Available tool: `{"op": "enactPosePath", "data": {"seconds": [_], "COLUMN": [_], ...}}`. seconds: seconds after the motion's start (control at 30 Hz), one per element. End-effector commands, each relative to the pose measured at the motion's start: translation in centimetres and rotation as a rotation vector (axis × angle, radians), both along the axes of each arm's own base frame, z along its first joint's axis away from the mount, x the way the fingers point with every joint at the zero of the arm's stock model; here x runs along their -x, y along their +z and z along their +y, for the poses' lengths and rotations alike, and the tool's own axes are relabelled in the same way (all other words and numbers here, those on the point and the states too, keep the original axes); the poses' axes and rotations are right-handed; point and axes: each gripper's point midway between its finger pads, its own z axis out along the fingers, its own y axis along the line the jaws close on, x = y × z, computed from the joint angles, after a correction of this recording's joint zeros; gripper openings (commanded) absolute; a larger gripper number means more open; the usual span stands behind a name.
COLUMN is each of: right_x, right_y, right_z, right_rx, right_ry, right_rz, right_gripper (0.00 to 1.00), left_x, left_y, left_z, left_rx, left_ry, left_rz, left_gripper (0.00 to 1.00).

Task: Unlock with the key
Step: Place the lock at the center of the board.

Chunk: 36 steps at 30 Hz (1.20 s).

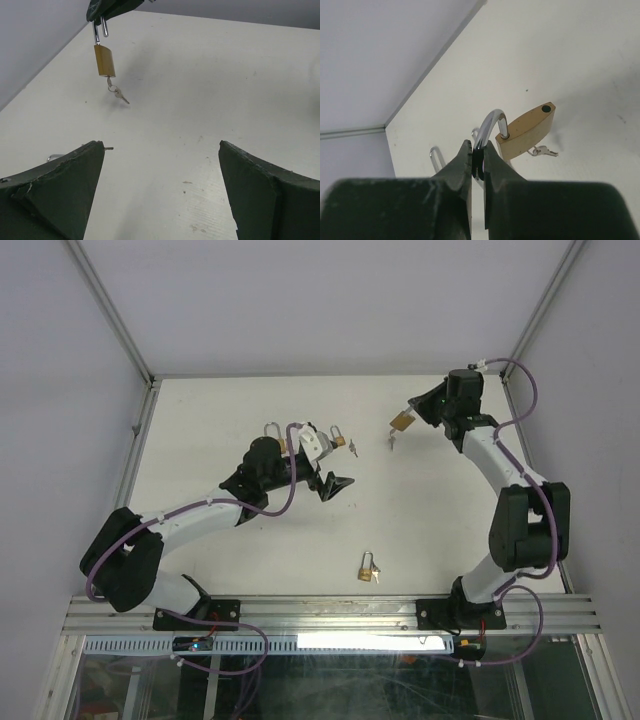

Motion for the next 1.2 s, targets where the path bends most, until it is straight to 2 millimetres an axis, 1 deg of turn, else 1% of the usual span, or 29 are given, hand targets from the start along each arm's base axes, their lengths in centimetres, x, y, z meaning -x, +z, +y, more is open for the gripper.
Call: {"op": "enactPosePath", "data": {"seconds": [0.0,0.1,0.17,0.2,0.23,0.33,0.4,0.5,0.6,0.63,0.83,0.97,1.07,1.17], "right_x": [-4.5,-5.8,-5.9,-5.6,-5.1,-2.6,-0.8,2.0,4.2,4.8,7.2,8.7,9.5,10.2], "right_y": [6.7,6.4,5.5,4.8,4.1,0.5,-1.3,-3.0,-4.8,-5.4,-7.8,-8.9,-9.8,-10.3], "right_z": [-0.5,-1.2,-1.6,-1.9,-2.3,-3.2,-4.1,-5.3,-5.6,-5.7,-7.6,-8.4,-8.7,-9.6], "right_rx": [-0.054,-0.076,-0.100,-0.131,-0.150,-0.163,-0.163,-0.171,-0.175,-0.177,-0.197,-0.201,-0.173,-0.155], "right_ry": [0.079,0.097,0.119,0.107,0.098,0.084,0.066,0.033,0.026,0.024,-0.044,-0.036,0.005,-0.011], "right_rz": [-0.255,-0.282,-0.278,-0.263,-0.259,-0.187,-0.149,-0.125,-0.088,-0.070,-0.013,0.001,0.046,0.081], "right_gripper": [0.00,0.00,0.00,0.00,0.00,0.00,0.00,0.00,0.00,0.00,0.00,0.00,0.15,0.35], "left_x": [-0.1,-0.3,-0.4,-0.4,-0.5,-0.9,-1.0,-1.1,-0.9,-1.2,-1.5,-1.4,-1.4,-1.4], "left_y": [1.4,1.5,1.7,1.7,1.9,2.1,2.2,2.3,2.6,1.6,1.8,2.0,2.1,2.3], "left_z": [0.3,0.1,0.0,0.0,-0.1,0.0,0.0,-0.1,-0.2,-0.5,-0.7,-0.6,-0.6,-0.6], "left_rx": [0.017,0.008,0.008,0.008,0.010,0.015,0.016,0.023,0.034,0.021,0.028,0.033,0.035,0.038], "left_ry": [-0.003,-0.013,-0.015,-0.015,-0.014,0.002,0.008,0.007,-0.002,-0.005,-0.007,-0.005,0.001,0.001], "left_rz": [-0.021,-0.030,-0.037,-0.039,-0.042,-0.050,-0.051,-0.045,-0.043,-0.023,-0.024,-0.028,-0.027,-0.031], "left_gripper": [0.99,0.99,0.99,0.99,0.99,0.99,0.99,0.99,0.99,0.99,0.99,0.99,0.99,0.99]}}
